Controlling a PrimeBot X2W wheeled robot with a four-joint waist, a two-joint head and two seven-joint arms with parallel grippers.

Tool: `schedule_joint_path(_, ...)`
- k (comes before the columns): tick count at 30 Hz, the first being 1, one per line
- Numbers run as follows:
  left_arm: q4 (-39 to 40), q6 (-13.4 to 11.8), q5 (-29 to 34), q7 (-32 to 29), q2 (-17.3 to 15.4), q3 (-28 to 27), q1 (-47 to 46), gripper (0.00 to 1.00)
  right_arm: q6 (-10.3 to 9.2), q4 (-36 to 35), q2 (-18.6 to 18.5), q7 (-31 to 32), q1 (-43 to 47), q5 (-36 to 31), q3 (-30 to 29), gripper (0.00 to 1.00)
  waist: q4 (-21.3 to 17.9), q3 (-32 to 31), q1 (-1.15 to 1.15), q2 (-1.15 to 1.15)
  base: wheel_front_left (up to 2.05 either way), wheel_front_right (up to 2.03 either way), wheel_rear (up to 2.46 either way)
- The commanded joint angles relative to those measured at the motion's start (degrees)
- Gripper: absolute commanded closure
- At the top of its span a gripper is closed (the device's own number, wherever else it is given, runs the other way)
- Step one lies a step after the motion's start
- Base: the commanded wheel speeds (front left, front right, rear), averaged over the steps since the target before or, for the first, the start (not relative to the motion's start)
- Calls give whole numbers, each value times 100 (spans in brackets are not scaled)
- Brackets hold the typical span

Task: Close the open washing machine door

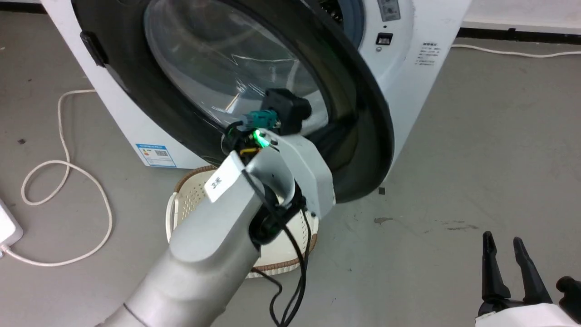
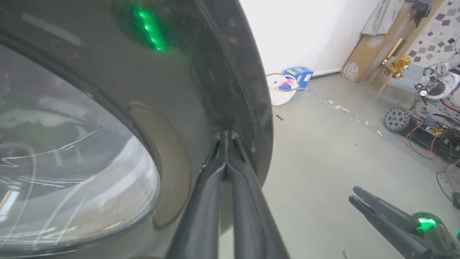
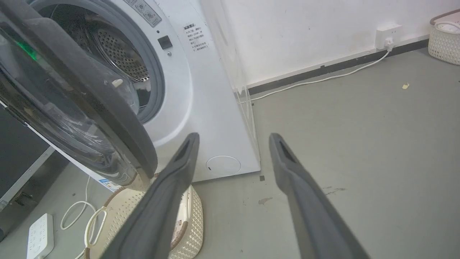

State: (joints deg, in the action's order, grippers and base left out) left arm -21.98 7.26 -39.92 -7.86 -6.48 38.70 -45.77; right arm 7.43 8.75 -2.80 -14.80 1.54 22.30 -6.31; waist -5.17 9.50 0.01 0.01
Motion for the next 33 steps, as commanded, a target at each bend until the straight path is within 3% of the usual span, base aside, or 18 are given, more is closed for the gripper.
schedule_joint_path(1,-49,22,48,104,-16,-20,-52,100,6,-14,-8,-19,-56,41,5,0,10,-40,-1,-1,0,0,0)
schedule_joint_path(4,-364,-154,464,1128,-41,-178,-231,100,6,-86,-8,-19,-25,-1,-14,0,149,-200,-1,-1,0,0,0)
schedule_joint_path(5,-364,-154,464,1128,-41,-178,-231,100,6,-86,-8,-19,-25,-1,-14,0,149,-200,-1,-1,0,0,0)
schedule_joint_path(9,-411,-540,833,2052,-284,-514,-283,100,6,-170,-8,-19,43,-58,-21,0,348,-403,-1,-1,0,0,0)
schedule_joint_path(16,309,-1264,1404,2282,-959,-1456,364,100,6,-201,-8,-19,158,-89,118,0,548,-670,-1,-1,0,0,0)
schedule_joint_path(22,1208,-1781,1525,2284,-1069,-2675,1568,100,6,-218,-8,-19,180,-84,222,0,563,-726,-1,-1,0,0,0)
schedule_joint_path(27,1837,-1793,1608,2285,-832,-3387,2593,100,6,-222,-8,-19,192,-67,303,0,519,-734,-1,-1,0,0,0)
schedule_joint_path(33,1691,-1450,1713,2285,-579,-3339,3819,100,6,-196,-8,-19,258,-4,419,0,440,-752,-1,-1,0,0,0)
